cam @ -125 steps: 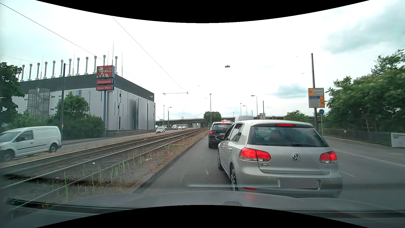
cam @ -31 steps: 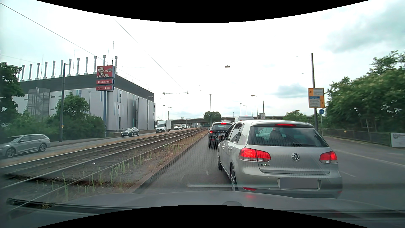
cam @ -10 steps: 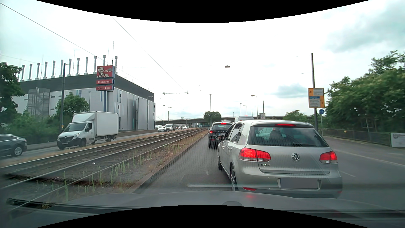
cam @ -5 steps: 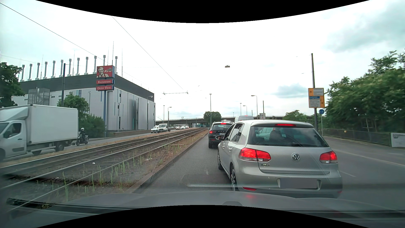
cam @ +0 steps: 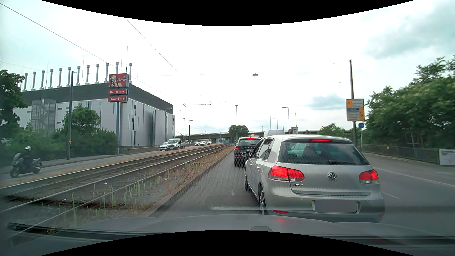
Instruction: Follow the waypoints while adhering to traffic rules and regulations
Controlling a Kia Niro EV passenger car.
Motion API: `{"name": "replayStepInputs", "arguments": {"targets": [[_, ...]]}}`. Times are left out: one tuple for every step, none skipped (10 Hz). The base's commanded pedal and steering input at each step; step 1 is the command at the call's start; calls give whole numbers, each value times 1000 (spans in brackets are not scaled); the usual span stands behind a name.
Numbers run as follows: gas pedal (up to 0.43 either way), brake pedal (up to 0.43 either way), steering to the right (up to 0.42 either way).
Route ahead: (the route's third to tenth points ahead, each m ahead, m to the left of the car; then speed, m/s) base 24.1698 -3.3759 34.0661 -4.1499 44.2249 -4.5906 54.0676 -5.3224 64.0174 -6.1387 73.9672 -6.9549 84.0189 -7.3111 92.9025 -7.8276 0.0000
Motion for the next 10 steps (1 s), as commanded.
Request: {"name": "replayStepInputs", "arguments": {"targets": [[0, 244, 1], [0, 244, 1], [0, 244, 1], [0, 244, 1], [0, 244, 1], [0, 244, 1], [0, 238, 1], [0, 244, 1], [0, 244, 1], [0, 244, 1]]}}
